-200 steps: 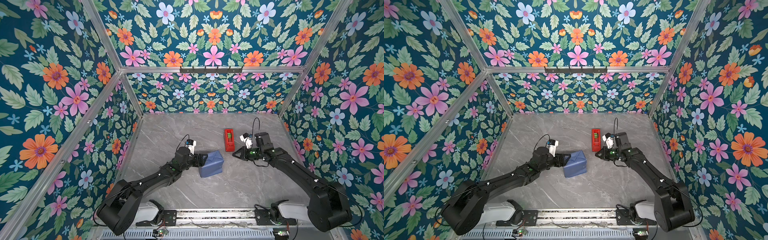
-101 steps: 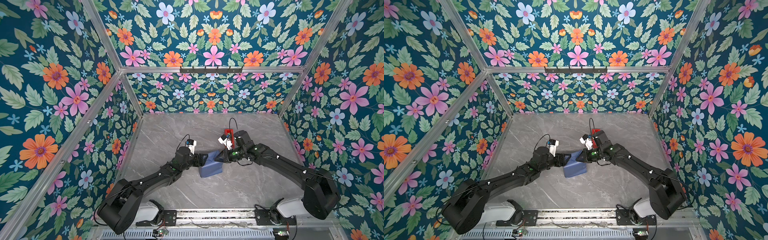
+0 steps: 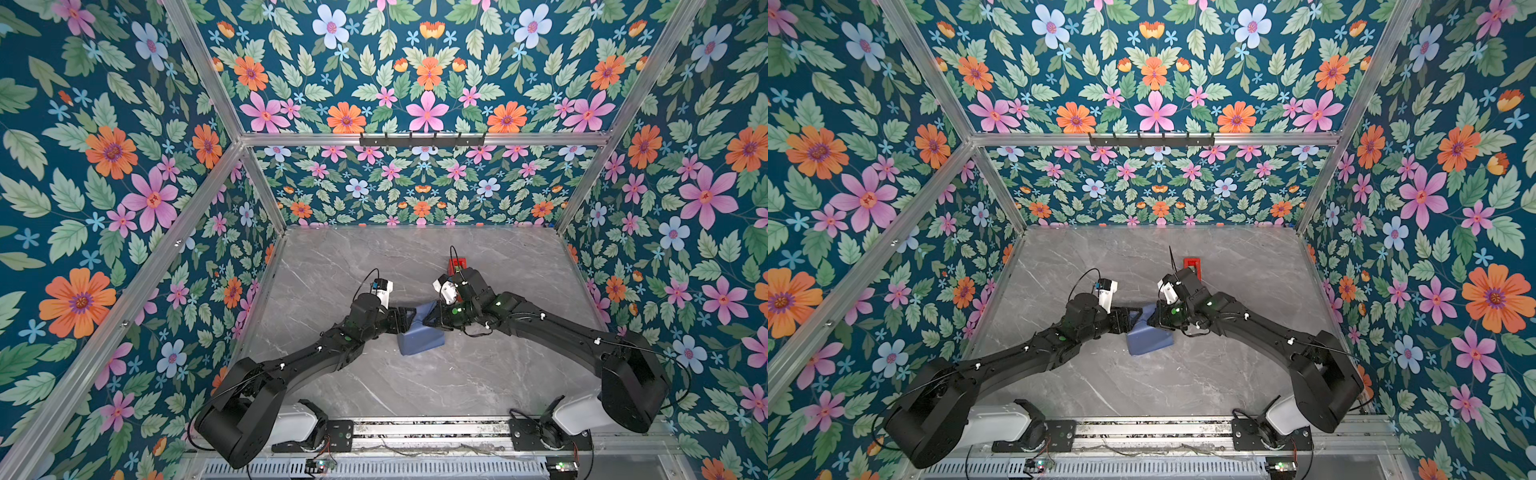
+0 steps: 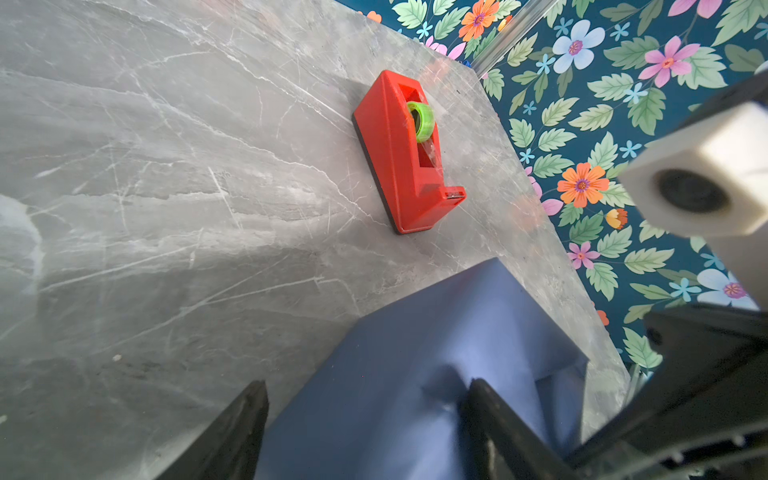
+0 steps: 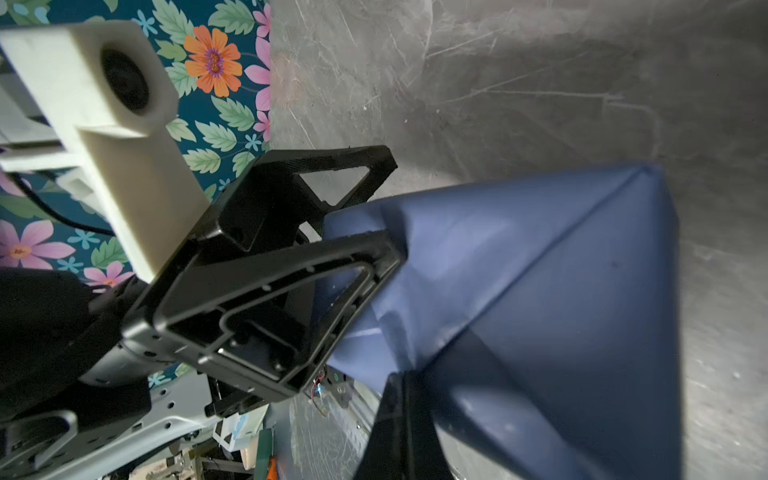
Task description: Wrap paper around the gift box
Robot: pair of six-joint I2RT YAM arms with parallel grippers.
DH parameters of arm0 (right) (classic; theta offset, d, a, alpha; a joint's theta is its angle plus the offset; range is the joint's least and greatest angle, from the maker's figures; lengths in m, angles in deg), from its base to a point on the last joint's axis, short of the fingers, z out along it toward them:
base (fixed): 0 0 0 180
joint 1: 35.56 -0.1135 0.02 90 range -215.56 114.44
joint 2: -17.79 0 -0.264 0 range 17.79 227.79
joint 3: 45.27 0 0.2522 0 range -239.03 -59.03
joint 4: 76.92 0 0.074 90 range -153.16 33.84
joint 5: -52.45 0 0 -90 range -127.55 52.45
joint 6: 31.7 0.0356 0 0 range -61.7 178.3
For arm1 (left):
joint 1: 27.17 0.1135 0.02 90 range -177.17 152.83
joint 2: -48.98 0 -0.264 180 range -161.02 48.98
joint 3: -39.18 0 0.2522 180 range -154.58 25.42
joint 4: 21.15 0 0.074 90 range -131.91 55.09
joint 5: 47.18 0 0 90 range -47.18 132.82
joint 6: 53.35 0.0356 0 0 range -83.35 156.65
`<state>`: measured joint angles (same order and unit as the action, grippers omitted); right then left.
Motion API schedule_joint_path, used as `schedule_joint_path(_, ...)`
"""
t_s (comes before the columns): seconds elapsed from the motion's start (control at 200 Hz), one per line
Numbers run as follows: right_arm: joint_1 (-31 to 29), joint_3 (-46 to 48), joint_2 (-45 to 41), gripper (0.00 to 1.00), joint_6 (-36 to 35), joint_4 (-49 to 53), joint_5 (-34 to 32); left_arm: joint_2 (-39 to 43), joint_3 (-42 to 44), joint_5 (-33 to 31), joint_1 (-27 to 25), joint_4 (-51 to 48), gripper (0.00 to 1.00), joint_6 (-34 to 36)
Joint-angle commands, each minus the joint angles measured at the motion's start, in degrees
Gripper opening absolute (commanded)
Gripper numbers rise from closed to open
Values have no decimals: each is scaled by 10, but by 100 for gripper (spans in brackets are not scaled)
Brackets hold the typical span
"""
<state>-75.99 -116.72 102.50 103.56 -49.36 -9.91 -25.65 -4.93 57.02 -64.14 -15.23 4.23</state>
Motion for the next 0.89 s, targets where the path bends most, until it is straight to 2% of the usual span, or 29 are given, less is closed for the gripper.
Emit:
schedule_joint_path(0.0, -2, 5, 2, 0, 54, -25, -22, -7, 3, -7, -1, -96, 77, 22)
schedule_joint_path(0.465, -4, 7, -8, 0, 110, -39, 9, -4, 3, -8, -1, -96, 77, 25)
schedule_joint_path(0.715, -4, -3, -38, 0, 88, 7, -15, -3, 4, -8, -1, -96, 76, 26)
schedule_joint_path(0.89, -4, -6, -31, 0, 100, -6, -1, -3, 5, -8, -1, -95, 77, 25)
